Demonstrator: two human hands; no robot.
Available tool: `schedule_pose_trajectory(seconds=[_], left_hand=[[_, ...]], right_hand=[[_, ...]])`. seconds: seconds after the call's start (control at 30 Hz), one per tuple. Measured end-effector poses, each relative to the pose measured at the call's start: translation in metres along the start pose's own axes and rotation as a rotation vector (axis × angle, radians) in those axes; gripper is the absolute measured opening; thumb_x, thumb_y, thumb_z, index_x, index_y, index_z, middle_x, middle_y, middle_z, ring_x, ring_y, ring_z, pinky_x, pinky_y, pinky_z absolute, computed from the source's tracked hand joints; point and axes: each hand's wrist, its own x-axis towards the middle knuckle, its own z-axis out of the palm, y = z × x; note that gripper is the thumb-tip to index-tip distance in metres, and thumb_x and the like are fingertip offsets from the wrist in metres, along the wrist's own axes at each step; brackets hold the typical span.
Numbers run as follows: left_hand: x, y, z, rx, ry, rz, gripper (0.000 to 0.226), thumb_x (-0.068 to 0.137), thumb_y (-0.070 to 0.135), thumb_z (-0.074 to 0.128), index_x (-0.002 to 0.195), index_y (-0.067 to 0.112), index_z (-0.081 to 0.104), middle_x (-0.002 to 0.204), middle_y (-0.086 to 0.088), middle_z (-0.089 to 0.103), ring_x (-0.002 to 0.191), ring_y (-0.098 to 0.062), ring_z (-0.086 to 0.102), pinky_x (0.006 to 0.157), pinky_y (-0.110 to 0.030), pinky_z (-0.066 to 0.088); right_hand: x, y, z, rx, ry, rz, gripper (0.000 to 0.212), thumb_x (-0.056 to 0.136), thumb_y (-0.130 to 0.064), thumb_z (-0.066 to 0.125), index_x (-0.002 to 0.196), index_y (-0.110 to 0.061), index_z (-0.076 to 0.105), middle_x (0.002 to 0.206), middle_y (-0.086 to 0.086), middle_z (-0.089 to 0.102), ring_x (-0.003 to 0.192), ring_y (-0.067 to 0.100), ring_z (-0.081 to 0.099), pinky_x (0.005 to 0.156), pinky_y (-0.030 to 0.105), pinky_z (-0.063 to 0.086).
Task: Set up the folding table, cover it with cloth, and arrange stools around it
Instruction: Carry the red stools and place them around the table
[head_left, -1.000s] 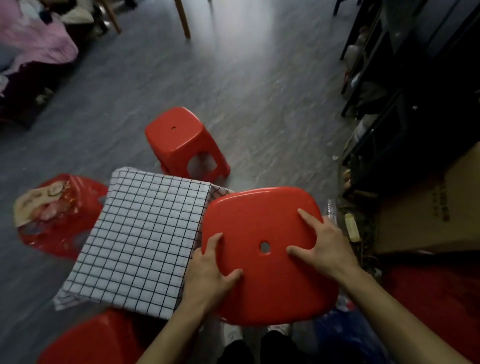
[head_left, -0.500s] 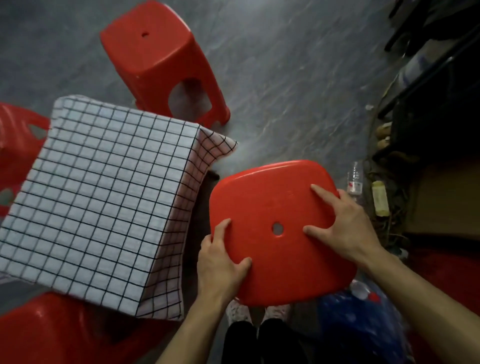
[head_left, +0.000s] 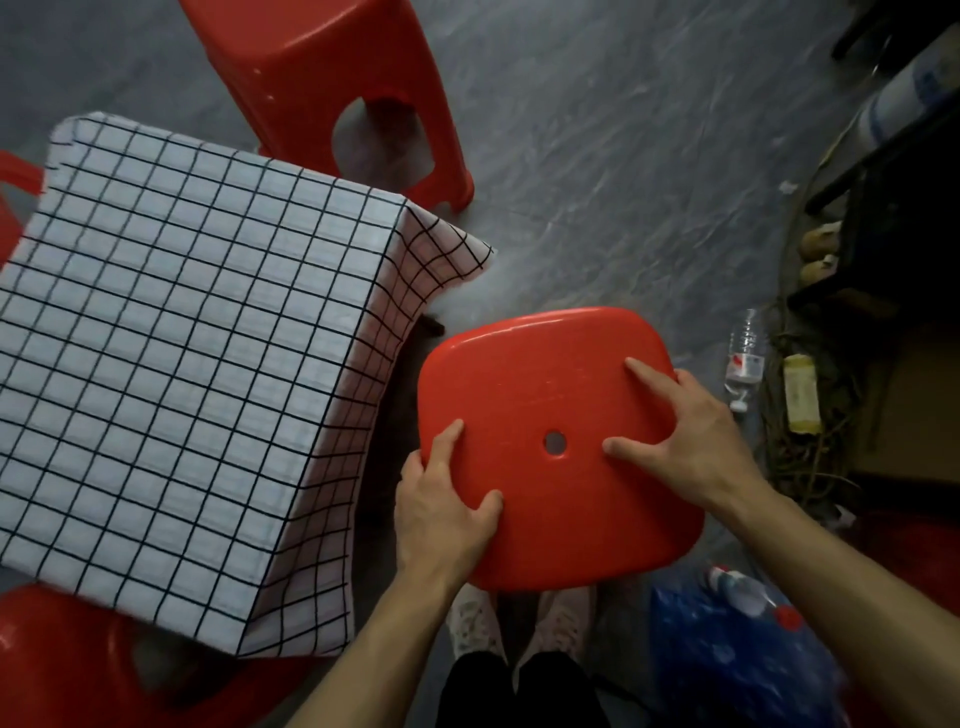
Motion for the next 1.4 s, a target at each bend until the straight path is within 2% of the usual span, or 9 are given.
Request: schedule_pose_trajectory(seconds=[0.17,0.33,0.5,0.57,0.67,0.8,0.93,1.17,1.4], left_hand=[[0.009,0.004,-0.001,0.016,-0.042,0.019,0.091,0.076,0.044,0.073,0.15,0.049,0.019,0.132,-0.004,0.043,0.117,-0.021,0.05,0.102,-0.041,0.047],[0.008,0.005,0.003,0.03,-0.131,0.013,0.095,0.081,0.045,0.07,0.149,0.055,0.005,0.15,-0.011,0.025,0.133,-0.028,0.039,0.11,-0.045,0.04],[0.006,0.0,-0.001,-0.007,0.024,0.026,0.109,0.077,0.041,0.074,0.154,0.042,-0.003,0.153,-0.007,0.025,0.134,-0.025,0.035,0.111,-0.043,0.038],[0.011,-0.005,-0.003,-0.02,0.058,0.011,0.111,0.076,0.041,0.076,0.157,0.033,0.0,0.156,-0.008,0.023,0.139,-0.025,0.03,0.112,-0.041,0.033],[0.02,-0.008,-0.003,-0.06,0.002,-0.092,0.115,0.076,0.044,0.078,0.158,0.018,0.003,0.156,-0.009,0.027,0.14,-0.024,0.033,0.112,-0.04,0.034],[0.03,0.002,0.001,-0.124,-0.081,-0.185,0.089,0.069,0.052,0.079,0.141,0.017,0.04,0.131,-0.005,0.051,0.11,-0.017,0.055,0.094,-0.039,0.051],[0.04,0.008,-0.008,-0.04,-0.106,-0.148,0.088,0.054,0.067,0.069,0.125,0.017,0.051,0.116,-0.003,0.057,0.098,-0.02,0.061,0.086,-0.044,0.056],[0.066,0.013,-0.031,0.114,-0.06,0.009,0.08,0.069,0.046,0.082,0.133,0.012,0.048,0.127,-0.012,0.052,0.119,-0.031,0.051,0.102,-0.038,0.042],[0.06,0.0,-0.041,0.192,-0.109,0.135,0.101,0.07,0.037,0.084,0.151,0.014,0.028,0.141,-0.011,0.042,0.129,-0.027,0.044,0.11,-0.037,0.036]], right_hand=[[0.018,0.003,0.012,0.029,0.018,0.037,0.098,0.06,-0.046,0.088,0.146,-0.04,0.042,0.138,0.007,0.045,0.127,0.026,0.049,0.11,0.042,0.04],[0.022,0.01,0.023,-0.048,-0.022,0.099,0.113,0.056,-0.051,0.087,0.148,-0.051,0.021,0.157,0.013,0.019,0.141,0.035,0.032,0.112,0.052,0.035],[0.021,0.008,0.02,-0.104,-0.006,0.118,0.124,0.058,-0.048,0.089,0.151,-0.052,0.006,0.162,0.017,0.006,0.148,0.038,0.015,0.118,0.051,0.023],[0.024,0.009,0.02,-0.085,-0.017,0.147,0.13,0.056,-0.051,0.09,0.152,-0.05,0.002,0.161,0.02,0.009,0.147,0.038,0.018,0.119,0.048,0.024],[0.024,0.013,0.021,-0.043,-0.026,0.199,0.137,0.053,-0.056,0.089,0.153,-0.046,-0.004,0.148,0.02,0.032,0.136,0.037,0.038,0.115,0.045,0.033],[0.02,0.012,0.019,-0.105,-0.024,0.228,0.136,0.052,-0.066,0.083,0.151,-0.047,-0.008,0.139,0.022,0.039,0.128,0.04,0.045,0.111,0.047,0.037],[0.009,0.009,0.018,-0.097,-0.031,0.26,0.135,0.055,-0.066,0.083,0.153,-0.042,-0.008,0.136,0.025,0.038,0.127,0.042,0.045,0.11,0.047,0.037],[-0.037,-0.005,0.043,-0.046,-0.066,0.365,0.141,0.06,-0.06,0.084,0.154,-0.027,-0.017,0.138,0.025,0.032,0.124,0.043,0.046,0.106,0.046,0.038],[-0.044,-0.006,0.046,0.066,-0.017,0.471,0.137,0.06,-0.05,0.089,0.156,-0.016,-0.004,0.144,0.025,0.032,0.13,0.041,0.042,0.107,0.045,0.037]])
